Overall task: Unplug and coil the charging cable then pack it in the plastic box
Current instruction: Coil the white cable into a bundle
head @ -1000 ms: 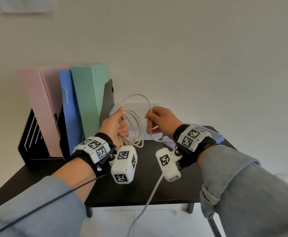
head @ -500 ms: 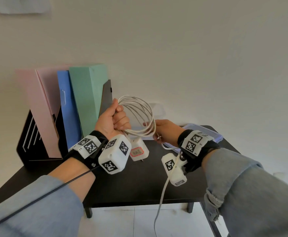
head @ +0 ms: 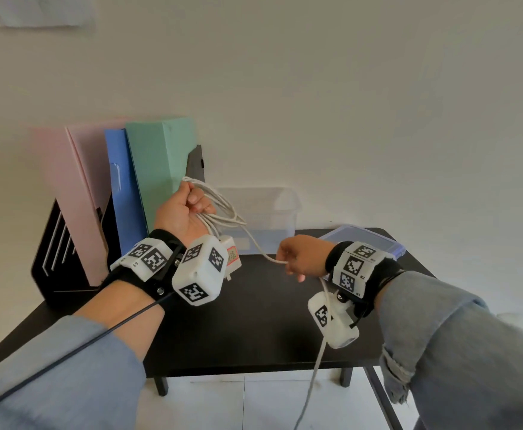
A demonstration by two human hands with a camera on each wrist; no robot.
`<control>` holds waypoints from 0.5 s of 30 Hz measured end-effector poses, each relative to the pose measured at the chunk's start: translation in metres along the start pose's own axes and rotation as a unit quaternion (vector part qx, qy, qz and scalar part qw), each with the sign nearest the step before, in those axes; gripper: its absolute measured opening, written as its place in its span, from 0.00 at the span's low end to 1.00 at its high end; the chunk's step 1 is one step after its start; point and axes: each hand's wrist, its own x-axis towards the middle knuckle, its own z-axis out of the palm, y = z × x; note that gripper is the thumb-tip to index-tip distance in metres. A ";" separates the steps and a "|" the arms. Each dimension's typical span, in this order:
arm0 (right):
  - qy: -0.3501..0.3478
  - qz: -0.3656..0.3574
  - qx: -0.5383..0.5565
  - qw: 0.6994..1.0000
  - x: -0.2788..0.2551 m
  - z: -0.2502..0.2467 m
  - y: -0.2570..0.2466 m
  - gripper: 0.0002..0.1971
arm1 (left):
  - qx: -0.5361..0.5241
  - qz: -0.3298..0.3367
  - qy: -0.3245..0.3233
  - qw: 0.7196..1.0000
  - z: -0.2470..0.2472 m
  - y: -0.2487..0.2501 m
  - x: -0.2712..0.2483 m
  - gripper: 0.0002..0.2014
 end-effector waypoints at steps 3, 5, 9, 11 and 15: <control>0.055 -0.007 -0.053 0.997 -0.003 -0.003 0.002 0.08 | 0.026 0.005 -0.001 1.000 0.000 -0.002 0.000 0.18; 0.111 -0.032 -0.087 0.989 -0.006 -0.008 -0.001 0.11 | 0.058 0.008 -0.005 0.998 0.000 -0.006 -0.002 0.18; 0.138 -0.102 -0.099 0.980 -0.008 -0.014 -0.011 0.09 | 0.219 0.055 -0.017 0.974 0.005 -0.019 -0.008 0.14; 0.125 -0.125 -0.088 0.980 -0.011 -0.017 -0.018 0.08 | 0.303 0.074 -0.027 0.950 0.008 -0.025 -0.013 0.13; 0.117 -0.167 -0.050 0.978 -0.018 -0.018 -0.035 0.12 | 0.397 0.054 -0.068 0.914 0.014 -0.035 -0.021 0.12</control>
